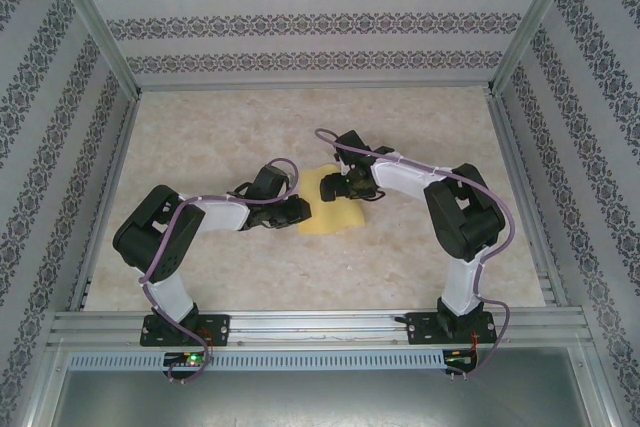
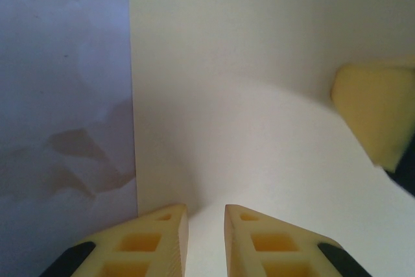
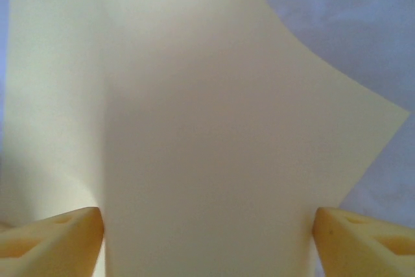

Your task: Fold a paper plane with a square sheet of paper (fold left side to right side)

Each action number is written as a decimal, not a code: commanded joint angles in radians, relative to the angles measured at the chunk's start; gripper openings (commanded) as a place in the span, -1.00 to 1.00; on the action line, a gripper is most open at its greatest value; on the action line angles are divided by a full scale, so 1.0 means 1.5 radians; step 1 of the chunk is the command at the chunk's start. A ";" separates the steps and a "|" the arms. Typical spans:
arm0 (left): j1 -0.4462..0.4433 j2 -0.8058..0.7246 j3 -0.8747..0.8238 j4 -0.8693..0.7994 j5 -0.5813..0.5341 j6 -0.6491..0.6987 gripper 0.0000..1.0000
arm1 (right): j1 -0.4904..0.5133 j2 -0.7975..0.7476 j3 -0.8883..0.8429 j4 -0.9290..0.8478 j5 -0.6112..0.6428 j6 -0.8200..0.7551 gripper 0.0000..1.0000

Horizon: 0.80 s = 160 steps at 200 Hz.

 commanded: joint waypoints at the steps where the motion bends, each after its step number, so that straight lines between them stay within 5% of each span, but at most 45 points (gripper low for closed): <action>1: -0.008 0.025 -0.001 -0.002 -0.007 -0.005 -0.56 | 0.009 -0.025 0.005 -0.031 -0.005 0.003 0.52; 75: -0.008 0.002 0.003 0.009 -0.002 0.005 -0.40 | 0.008 -0.016 -0.001 -0.026 -0.052 0.008 0.00; 160: 0.041 -0.191 -0.035 -0.015 -0.017 0.080 0.11 | -0.071 -0.130 -0.120 0.148 -0.298 0.018 -0.32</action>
